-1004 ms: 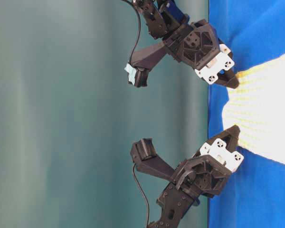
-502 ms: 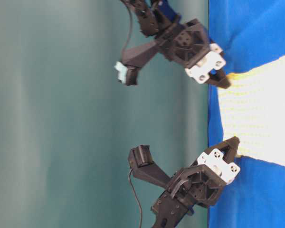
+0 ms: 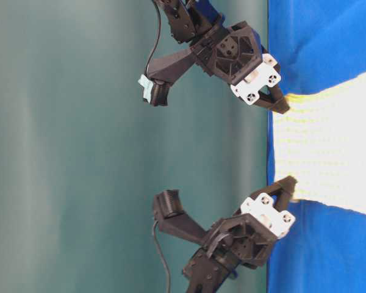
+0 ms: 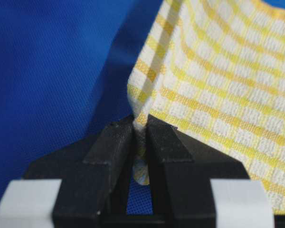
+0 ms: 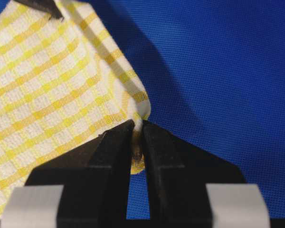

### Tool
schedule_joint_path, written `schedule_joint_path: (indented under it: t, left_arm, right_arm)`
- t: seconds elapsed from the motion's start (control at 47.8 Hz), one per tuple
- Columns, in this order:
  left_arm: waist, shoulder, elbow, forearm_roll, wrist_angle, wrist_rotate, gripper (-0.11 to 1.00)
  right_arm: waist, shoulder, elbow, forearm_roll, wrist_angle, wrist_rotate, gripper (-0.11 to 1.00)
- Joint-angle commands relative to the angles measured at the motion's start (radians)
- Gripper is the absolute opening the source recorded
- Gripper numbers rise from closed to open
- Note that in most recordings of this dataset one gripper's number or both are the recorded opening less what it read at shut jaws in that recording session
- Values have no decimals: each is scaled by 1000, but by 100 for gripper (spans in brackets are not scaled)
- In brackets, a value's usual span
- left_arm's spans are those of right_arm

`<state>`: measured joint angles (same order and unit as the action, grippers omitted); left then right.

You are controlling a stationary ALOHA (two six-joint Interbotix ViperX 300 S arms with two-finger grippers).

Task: Fold the yellow towel.
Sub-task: 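Grasp the far corners and fold them toward the near end, then lower the folded edge onto the towel and open both grippers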

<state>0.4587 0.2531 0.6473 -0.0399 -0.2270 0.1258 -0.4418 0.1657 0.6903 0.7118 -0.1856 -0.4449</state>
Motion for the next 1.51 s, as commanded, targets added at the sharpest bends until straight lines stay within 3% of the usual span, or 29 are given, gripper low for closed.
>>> schedule_joint_path:
  t: [0.0, 0.418, 0.795, 1.151, 1.485]
  left_arm:
    - [-11, -55, 0, -2, -3, 2, 5]
    - [-189, -153, 95, -3, -3, -8, 5]
    - [-405, -175, 127, -14, 14, -20, 5]
    - [-577, -176, 118, -14, 58, -124, 5]
    - [-673, -155, 77, -14, 58, -147, 5]
  right_arm:
    - [12, -48, 5, 2, -5, 2, 9]
    - [164, -163, 104, 23, -18, 9, 9]
    - [394, -186, 156, 132, -44, 9, 9]
    - [603, -181, 161, 233, -91, 9, 9]
    - [690, -172, 150, 267, -86, 9, 9]
